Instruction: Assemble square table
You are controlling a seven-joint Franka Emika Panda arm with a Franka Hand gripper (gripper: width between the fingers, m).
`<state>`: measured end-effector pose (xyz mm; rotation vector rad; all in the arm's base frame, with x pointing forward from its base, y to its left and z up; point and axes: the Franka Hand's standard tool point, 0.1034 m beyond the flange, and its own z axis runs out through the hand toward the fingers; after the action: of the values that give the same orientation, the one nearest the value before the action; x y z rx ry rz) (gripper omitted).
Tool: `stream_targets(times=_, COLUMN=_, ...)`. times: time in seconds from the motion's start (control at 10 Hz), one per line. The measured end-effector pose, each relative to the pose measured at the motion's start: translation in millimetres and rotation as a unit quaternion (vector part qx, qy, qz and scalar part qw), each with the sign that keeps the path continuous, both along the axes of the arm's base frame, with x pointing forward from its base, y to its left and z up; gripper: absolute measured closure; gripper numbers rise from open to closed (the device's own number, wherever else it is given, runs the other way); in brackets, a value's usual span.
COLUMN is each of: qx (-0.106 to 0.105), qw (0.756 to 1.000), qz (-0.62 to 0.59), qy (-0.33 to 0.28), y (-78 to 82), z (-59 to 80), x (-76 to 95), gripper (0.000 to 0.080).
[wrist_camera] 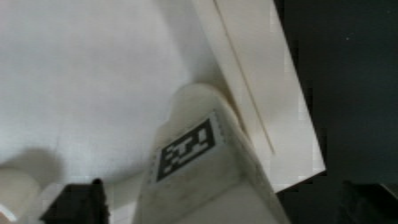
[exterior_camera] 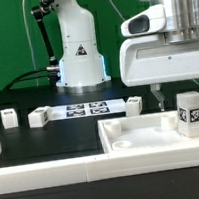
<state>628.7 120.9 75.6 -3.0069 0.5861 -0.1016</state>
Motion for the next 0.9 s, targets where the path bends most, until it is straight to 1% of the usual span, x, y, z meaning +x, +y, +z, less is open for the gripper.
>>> stream_targets(times=0.2, qx=-0.009, qw=0.994, qz=0.107, qy=-0.007, y=-0.3, z=0.1, x=0.2, gripper=0.0150)
stream_targets(times=0.3, qx=-0.010, qw=0.993, qz=0.113, qy=-0.007, y=0.4, z=0.1, x=0.0, gripper=0.0150)
stream_targets(times=0.5, qx=-0.020, qw=0.981, qz=0.192, qy=-0.012, y=-2.6, z=0.3, x=0.6, gripper=0.0150)
stream_targets(times=0.6, qx=-0.021, qw=0.981, qz=0.193, qy=-0.012, y=-2.9, z=0.3, x=0.7, gripper=0.0150)
stream_targets(times=0.7, qx=-0.021, qw=0.981, qz=0.192, qy=-0.011, y=-3.9, z=0.1, x=0.8, gripper=0.0286)
stream_targets(times=0.8, qx=-0.021, qw=0.981, qz=0.191, qy=-0.011, y=-4.0, z=-0.1, x=0.7, gripper=0.0286)
stream_targets(times=0.9, qx=-0.021, qw=0.981, qz=0.191, qy=-0.011, y=-4.1, z=-0.2, x=0.7, gripper=0.0424)
